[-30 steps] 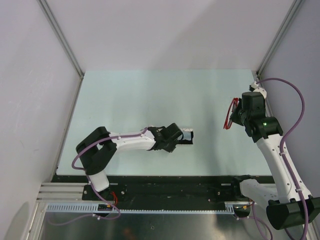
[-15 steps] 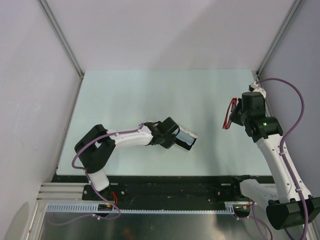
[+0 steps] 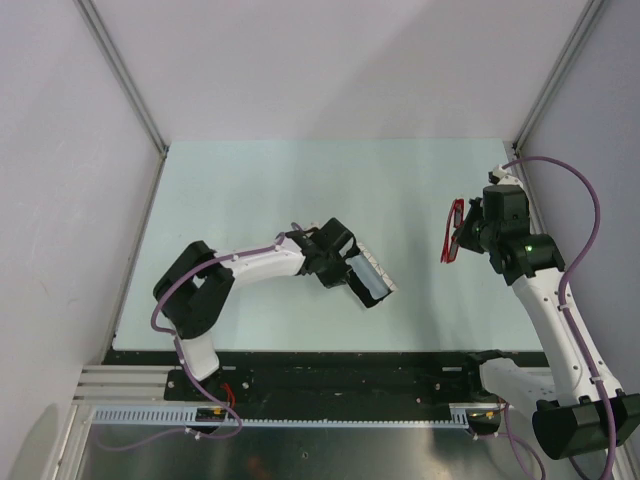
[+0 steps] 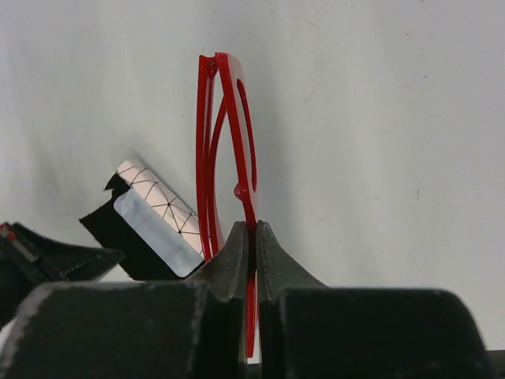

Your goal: Organize the sunglasses

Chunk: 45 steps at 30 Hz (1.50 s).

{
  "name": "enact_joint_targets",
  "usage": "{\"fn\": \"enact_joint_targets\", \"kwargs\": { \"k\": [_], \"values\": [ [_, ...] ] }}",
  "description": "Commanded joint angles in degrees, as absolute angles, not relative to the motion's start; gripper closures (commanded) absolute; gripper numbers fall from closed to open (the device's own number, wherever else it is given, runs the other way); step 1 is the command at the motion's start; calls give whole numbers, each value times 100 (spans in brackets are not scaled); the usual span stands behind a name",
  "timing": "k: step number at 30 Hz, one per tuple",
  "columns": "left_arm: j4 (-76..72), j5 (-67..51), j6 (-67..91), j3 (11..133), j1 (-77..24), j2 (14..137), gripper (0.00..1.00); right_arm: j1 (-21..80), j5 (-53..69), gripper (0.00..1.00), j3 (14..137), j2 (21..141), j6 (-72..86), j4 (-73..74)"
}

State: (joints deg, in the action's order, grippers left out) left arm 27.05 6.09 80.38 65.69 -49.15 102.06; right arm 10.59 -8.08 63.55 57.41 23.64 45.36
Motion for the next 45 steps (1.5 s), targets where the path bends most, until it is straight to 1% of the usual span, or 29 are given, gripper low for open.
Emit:
{"fn": "enact_joint_targets", "kwargs": {
  "k": [1, 3, 7, 12, 14, 19, 24, 27, 28, 29, 30, 31, 33, 38, 40, 45],
  "values": [
    [2953, -8, 6279, 6847, -4571, 10327, 98, 1116, -405, 100, 6372, 5686, 1917, 4552],
    [3040, -472, 5672, 7039, -4377, 10432, 98, 1195, -378, 100, 6355, 5721, 1846, 4605],
    [3304, -843, 4800, 7408, -4201, 10590, 97, 1537, -352, 100, 6346, 5836, 1697, 4658],
    [3752, -1080, 3965, 7901, -3982, 10854, 96, 2617, -536, 100, 6346, 6195, 1713, 4693],
    [3779, -1160, 3815, 7936, -3885, 10889, 95, 3056, -817, 100, 6363, 6371, 2011, 4676],
    [3797, -1204, 3428, 7989, -3718, 10775, 85, 3638, -1326, 100, 6354, 6986, 2723, 4553],
    [3797, -1318, 3261, 7998, -3630, 10767, 84, 4007, -1608, 100, 6354, 7321, 3085, 4167],
    [3797, -1318, 3217, 7963, -3630, 10706, 73, 4165, -1853, 100, 6363, 7514, 3313, 4175],
    [3788, -1318, 3208, 7954, -3621, 10653, 64, 4279, -1915, 100, 6363, 7549, 3444, 4192],
    [3797, -1301, 3191, 7928, -3604, 10609, 59, 4332, -1994, 100, 6363, 7619, 3532, 4201],
    [3797, -1301, 3190, 7910, -3586, 10521, 52, 4394, -2160, 100, 6363, 7655, 3612, 4210],
    [3797, -1292, 3164, 7901, -3560, 10477, 50, 4508, -2249, 100, 6372, 7699, 3804, 4227],
    [3788, -1266, 3129, 7858, -3507, 10363, 46, 4640, -2582, 100, 6363, 7804, 4007, 4210],
    [3736, -1388, 3094, 7787, -3226, 9950, 42, 5088, -3032, 100, 6381, 8085, 4604, 4052],
    [3683, -1494, 3094, 7796, -3164, 9844, 39, 5185, -3172, 100, 6407, 8322, 4719, 4026],
    [3613, -1503, 3032, 7577, -2980, 9642, 38, 5308, -3252, 100, 6591, 8806, 4703, 3788]
  ]
}}
